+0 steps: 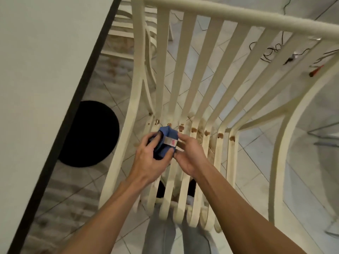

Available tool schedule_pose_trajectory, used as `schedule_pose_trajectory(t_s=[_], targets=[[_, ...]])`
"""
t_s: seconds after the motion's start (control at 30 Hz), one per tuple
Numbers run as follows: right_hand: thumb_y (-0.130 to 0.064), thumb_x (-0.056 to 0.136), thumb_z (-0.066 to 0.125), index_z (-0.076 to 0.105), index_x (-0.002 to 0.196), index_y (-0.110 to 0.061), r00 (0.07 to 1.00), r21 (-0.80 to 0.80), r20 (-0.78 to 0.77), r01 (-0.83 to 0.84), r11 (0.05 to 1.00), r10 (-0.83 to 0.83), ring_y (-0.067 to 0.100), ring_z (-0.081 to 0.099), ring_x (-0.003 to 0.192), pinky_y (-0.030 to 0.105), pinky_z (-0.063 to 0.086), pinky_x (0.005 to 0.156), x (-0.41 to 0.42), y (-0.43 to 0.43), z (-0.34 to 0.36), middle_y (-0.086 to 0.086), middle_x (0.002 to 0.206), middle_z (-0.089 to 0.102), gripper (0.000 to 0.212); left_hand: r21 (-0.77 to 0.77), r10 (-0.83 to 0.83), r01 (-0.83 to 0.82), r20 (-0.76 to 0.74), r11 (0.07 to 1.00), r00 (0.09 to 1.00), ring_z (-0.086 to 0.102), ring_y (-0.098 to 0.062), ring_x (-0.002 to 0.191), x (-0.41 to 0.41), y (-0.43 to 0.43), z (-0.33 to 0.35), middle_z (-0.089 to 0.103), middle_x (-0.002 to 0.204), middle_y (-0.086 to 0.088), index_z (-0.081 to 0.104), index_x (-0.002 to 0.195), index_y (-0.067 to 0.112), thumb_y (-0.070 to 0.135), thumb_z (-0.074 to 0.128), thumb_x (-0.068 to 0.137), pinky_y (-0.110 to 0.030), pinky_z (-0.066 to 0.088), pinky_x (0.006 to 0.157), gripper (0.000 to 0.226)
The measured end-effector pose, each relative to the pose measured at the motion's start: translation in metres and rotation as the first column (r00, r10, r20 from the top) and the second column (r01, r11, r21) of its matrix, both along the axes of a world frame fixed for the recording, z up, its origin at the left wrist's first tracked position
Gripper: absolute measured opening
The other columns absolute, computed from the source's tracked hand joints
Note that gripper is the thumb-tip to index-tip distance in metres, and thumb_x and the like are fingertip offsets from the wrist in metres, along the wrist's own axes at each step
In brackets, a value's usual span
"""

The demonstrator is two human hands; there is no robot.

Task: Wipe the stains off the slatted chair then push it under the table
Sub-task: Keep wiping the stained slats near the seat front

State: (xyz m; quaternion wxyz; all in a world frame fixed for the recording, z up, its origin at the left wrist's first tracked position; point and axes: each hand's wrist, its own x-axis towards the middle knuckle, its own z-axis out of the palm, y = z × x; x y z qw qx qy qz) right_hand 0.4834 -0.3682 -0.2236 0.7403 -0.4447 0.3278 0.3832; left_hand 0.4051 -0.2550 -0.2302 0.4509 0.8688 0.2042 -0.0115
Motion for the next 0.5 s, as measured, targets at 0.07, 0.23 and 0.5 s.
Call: schedule_pose_trajectory(t_s=[0.07, 0.23, 0.5], targets=[[-0.011, 0.101, 0.046, 0.063, 0.106, 0.001, 1.000, 0.016, 0.001, -0.030, 0.999, 0.030, 0.027, 0.065, 0.087, 0.038, 0.058, 0.072, 0.016, 0.004, -0.019, 0.016, 0.097, 0.064, 0.021, 0.011, -0.011, 0.012, -0.042, 1.000, 0.999, 0.047, -0.002, 0.111, 0.018, 0.007, -0.020, 0.043, 0.123, 0.013, 0.054, 0.134, 0.016, 0.040, 0.077, 0.078, -0.003, 0.034, 0.089, 0.066], [-0.016, 0.096, 0.057, 0.066, 0.100, -0.001, 0.973, -0.011, 0.056, -0.223, 0.975, 0.223, 0.029, 0.064, 0.088, 0.048, 0.052, 0.092, 0.050, 0.019, -0.063, 0.012, 0.089, 0.071, 0.018, 0.054, 0.057, -0.052, -0.110, 0.997, 0.992, 0.056, -0.002, 0.084, 0.066, 0.025, -0.062, 0.054, 0.097, 0.009, 0.065, 0.108, 0.018, 0.025, 0.080, 0.077, 0.001, 0.036, 0.067, 0.035], [-0.033, 0.097, 0.057, 0.063, 0.100, -0.019, 0.807, -0.370, 0.238, -0.439, 0.818, 0.541, 0.018, 0.067, 0.093, 0.034, 0.052, 0.083, 0.086, 0.029, -0.109, -0.001, 0.098, 0.071, 0.015, 0.119, 0.211, -0.198, -0.109, 0.973, 0.971, 0.059, -0.011, 0.082, 0.104, 0.040, -0.101, 0.062, 0.091, 0.005, 0.064, 0.103, 0.023, 0.022, 0.073, 0.077, -0.015, 0.046, 0.070, 0.027]])
